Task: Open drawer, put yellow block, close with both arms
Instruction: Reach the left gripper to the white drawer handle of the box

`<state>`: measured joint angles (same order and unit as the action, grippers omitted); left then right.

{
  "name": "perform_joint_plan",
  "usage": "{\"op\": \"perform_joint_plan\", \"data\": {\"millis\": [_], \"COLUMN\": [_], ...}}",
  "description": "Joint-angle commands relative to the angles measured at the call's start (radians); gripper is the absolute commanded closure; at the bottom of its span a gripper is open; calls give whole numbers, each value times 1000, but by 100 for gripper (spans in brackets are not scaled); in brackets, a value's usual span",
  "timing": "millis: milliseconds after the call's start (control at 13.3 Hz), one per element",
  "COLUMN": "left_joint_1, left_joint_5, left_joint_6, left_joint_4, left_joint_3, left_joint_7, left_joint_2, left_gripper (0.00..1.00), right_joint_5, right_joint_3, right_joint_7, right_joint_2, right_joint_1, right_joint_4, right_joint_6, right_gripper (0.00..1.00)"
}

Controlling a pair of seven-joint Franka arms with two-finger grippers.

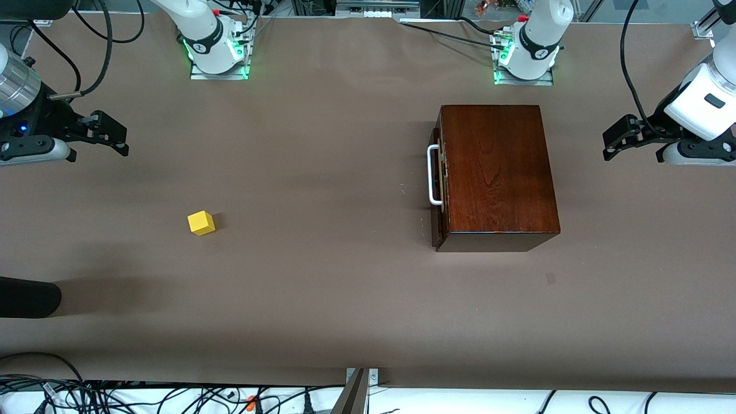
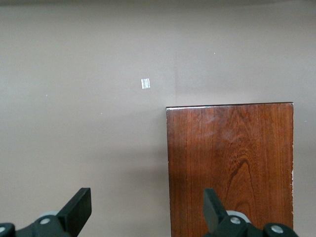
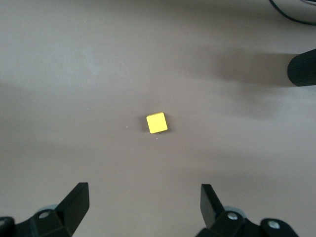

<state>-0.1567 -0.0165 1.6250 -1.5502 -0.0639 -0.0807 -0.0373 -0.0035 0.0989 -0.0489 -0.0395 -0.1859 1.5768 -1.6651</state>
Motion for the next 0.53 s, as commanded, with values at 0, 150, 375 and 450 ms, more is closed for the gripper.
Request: {"op": "perform_joint_plan", "data": {"millis": [0,150,375,450], "left_joint_1": [3,6,5,3], "left_joint_5": [23,26,26,26], "left_joint_6": [-14,-13,-11,-11], "left_joint_4": [15,16,16,16], "left_joint_3": [3,-1,-1,3], "left_joint_7": [-26,-34,-45,-60], "left_joint_2": [4,0,0,0], "left_gripper": [0,0,0,0], "right_joint_5": [2,2,2,2], "right_joint_3": [-4,-4,-4,-4], "right_joint_7": [12,12,12,12], "right_joint_2": [-7,-7,-7,-8], "right_joint_1": [2,0,2,2], "right_joint_4": [-24,-24,-24,-24], "right_joint_6": [16,16,14,14], "right_gripper": [0,0,0,0]}}
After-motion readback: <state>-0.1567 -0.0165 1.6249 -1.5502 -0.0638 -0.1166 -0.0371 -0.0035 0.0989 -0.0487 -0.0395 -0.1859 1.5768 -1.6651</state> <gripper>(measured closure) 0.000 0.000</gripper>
